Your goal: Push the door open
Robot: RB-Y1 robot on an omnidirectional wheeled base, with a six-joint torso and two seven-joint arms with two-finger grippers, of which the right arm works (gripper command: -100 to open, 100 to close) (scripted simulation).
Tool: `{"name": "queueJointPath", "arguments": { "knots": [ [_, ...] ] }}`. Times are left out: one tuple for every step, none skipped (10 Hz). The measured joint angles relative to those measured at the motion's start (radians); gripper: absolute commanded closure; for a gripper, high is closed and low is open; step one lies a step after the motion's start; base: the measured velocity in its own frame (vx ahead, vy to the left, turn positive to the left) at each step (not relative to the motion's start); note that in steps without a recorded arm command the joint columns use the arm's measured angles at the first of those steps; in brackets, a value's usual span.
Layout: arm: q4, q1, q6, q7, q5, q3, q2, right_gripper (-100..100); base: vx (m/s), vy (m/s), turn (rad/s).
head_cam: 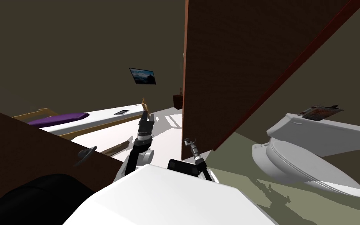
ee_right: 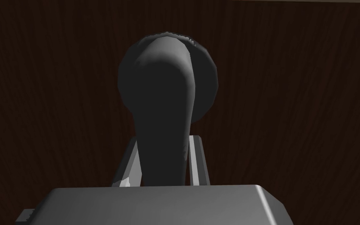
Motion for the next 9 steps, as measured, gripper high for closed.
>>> {"name": "queueJointPath", "arguments": {
  "knots": [
    [0.012, -0.007, 0.0, 0.007, -0.008, -0.015, 0.006, 100, 0.123, 0.108, -0.045],
    [-0.008, 0.003, 0.014, 0.012, -0.012, -0.024, 0.006, 100, 0.104, 0.107, -0.063],
    [0.012, -0.014, 0.011, 0.018, -0.019, -0.038, 0.011, 100, 0.095, 0.107, -0.036],
    [0.014, -0.017, 0.014, 0.023, -0.024, -0.049, 0.014, 100, 0.078, 0.109, -0.032],
    [0.028, -0.026, 0.007, 0.027, -0.031, -0.061, 0.016, 100, 0.092, 0.15, -0.091],
    [0.047, -0.039, 0.002, 0.032, -0.04, -0.079, 0.019, 100, 0.113, 0.17, -0.077],
    [0.026, -0.029, 0.019, 0.033, -0.046, -0.09, 0.016, 100, 0.107, 0.13, -0.057],
    [0.024, -0.032, 0.028, 0.036, -0.052, -0.101, 0.019, 100, 0.126, 0.143, -0.069],
    [0.043, -0.045, 0.024, 0.043, -0.06, -0.118, 0.026, 100, 0.154, 0.129, -0.057]
  ]
}}
